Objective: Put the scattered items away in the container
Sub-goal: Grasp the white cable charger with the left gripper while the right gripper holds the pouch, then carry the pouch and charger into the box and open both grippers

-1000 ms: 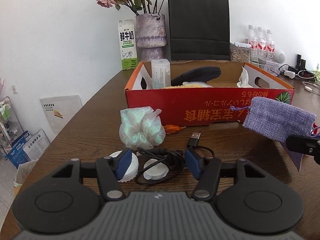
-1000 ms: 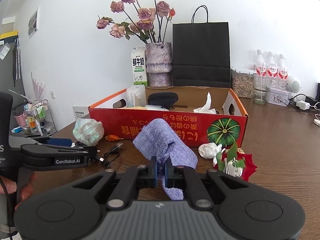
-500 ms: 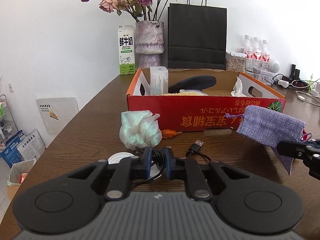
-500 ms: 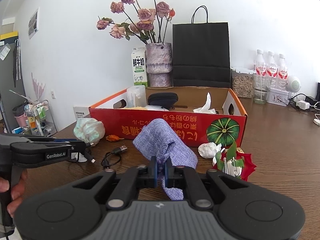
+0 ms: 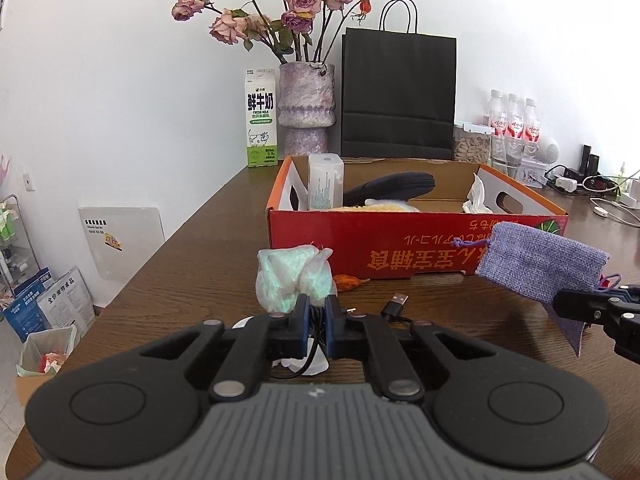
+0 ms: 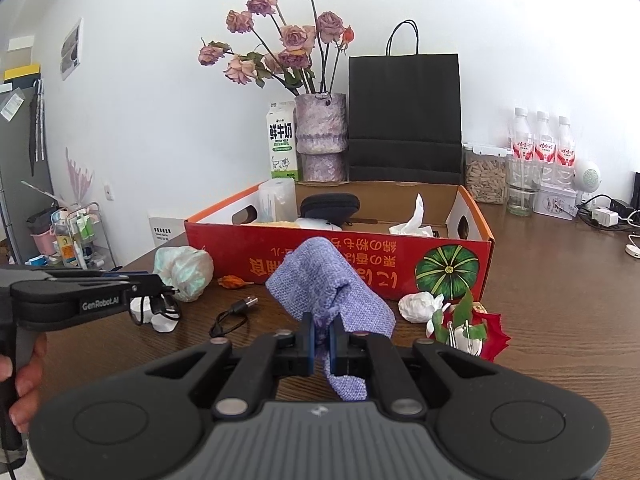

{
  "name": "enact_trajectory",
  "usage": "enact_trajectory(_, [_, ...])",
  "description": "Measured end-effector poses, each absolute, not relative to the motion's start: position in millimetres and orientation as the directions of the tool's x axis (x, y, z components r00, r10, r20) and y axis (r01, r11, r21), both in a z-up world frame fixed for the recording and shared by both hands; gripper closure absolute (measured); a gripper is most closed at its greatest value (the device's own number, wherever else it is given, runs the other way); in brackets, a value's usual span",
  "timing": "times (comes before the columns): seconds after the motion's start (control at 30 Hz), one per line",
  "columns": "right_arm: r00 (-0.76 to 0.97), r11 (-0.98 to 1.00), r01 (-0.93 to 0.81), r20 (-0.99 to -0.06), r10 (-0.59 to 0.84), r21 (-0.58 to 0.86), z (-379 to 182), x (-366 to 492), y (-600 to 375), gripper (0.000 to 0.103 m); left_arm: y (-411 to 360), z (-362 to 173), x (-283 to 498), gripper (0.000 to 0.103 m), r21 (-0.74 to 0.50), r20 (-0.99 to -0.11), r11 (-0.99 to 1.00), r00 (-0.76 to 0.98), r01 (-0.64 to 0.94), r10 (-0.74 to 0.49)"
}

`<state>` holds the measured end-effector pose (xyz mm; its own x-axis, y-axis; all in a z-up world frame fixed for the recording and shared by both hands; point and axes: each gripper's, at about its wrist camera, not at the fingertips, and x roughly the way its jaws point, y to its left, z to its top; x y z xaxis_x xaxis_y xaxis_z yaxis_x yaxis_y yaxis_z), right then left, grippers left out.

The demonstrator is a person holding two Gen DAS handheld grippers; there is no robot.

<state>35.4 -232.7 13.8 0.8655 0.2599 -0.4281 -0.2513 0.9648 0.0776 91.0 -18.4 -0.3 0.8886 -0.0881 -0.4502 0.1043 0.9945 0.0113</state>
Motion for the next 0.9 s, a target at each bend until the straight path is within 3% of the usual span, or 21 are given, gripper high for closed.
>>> enact_trajectory(0.4, [0.886, 0.965, -0.254, -0.383, 0.261, 0.07, 28.6, 33.2, -235.6, 0.097, -26.5, 26.7, 84.9, 0.095, 0.02, -0.364, 0.991, 0.924, 0.131, -0.115])
enact_trajectory(0.9, [0.944, 0.974, -0.22, -0.239, 0.226, 0.051, 76.6, 83.5, -242.3, 0.097, -56.3, 79.7, 130.1, 0.095, -0.029, -0.22, 0.987, 0.962, 0.157, -0.16])
